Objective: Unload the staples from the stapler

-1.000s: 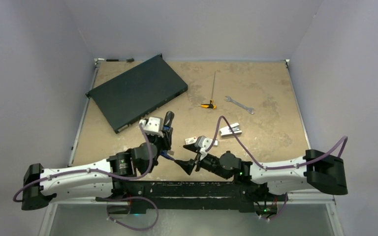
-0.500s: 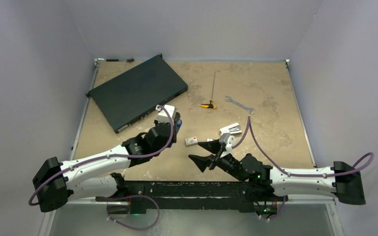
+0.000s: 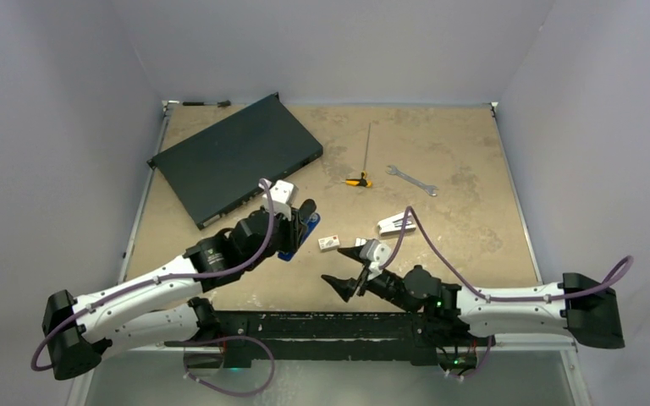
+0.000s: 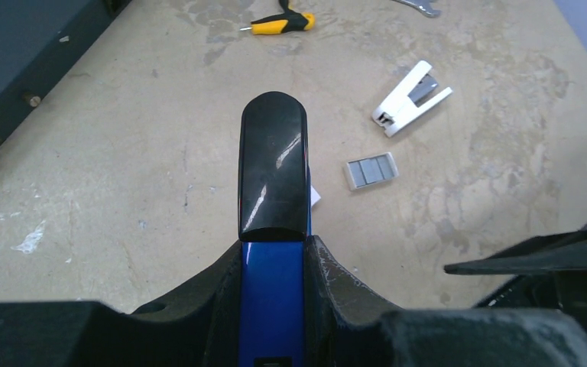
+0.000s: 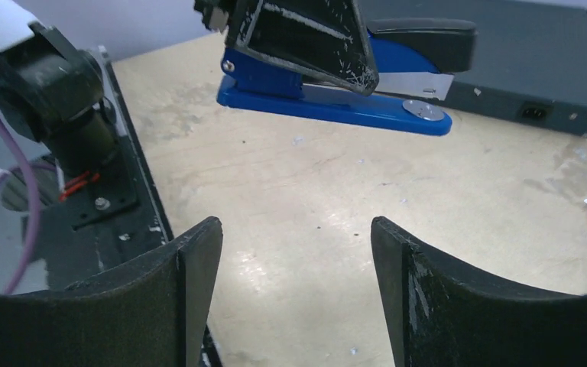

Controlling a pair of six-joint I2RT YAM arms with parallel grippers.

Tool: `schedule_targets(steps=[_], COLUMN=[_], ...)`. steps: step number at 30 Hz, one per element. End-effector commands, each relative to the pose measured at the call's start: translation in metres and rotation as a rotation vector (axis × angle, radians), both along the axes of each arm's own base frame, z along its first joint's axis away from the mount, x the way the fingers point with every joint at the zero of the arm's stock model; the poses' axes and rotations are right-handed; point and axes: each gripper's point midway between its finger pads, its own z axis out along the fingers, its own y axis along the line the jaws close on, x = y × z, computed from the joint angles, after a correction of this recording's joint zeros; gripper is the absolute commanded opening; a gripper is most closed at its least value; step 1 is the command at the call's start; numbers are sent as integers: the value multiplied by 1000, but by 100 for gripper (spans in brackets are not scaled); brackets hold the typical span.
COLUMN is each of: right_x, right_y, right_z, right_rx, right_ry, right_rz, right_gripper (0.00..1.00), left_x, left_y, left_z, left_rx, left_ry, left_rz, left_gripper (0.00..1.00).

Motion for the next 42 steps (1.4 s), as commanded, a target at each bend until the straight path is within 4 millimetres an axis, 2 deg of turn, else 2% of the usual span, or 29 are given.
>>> schedule_targets(steps=[1, 7, 10, 17, 21, 29, 36, 42], right_x=[8, 30, 34, 35, 34, 37, 41, 43], right_y=[11, 15, 21, 39, 45, 51, 60, 63], right_z=[51, 78, 82, 58, 50, 49, 30, 21], right_rx=[12, -112, -182, -307, -343, -379, -437, -437], right_ry=[-264, -522, -617, -659, -658, -692, -666, -636], right_rz=[4, -94, -97, -34, -5, -1, 11, 10], right_gripper=[74, 74, 74, 61, 63, 64, 49, 44], left_x=[-10, -14, -17, -23, -25, -28, -31, -33], left_y=[-15, -11, -15, -19, -21, -27, -28, -29], left_z=[53, 62, 69, 82, 86, 87, 92, 101], left_rx=[-136, -133, -148, -183, -195, -204, -213, -232], left_ry=[-14, 27, 33, 36, 37, 47, 48, 40], left_rz=[-75, -62, -83, -119, -131, -164, -178, -193], left_gripper=[0, 0, 0, 0, 0, 0, 0, 0])
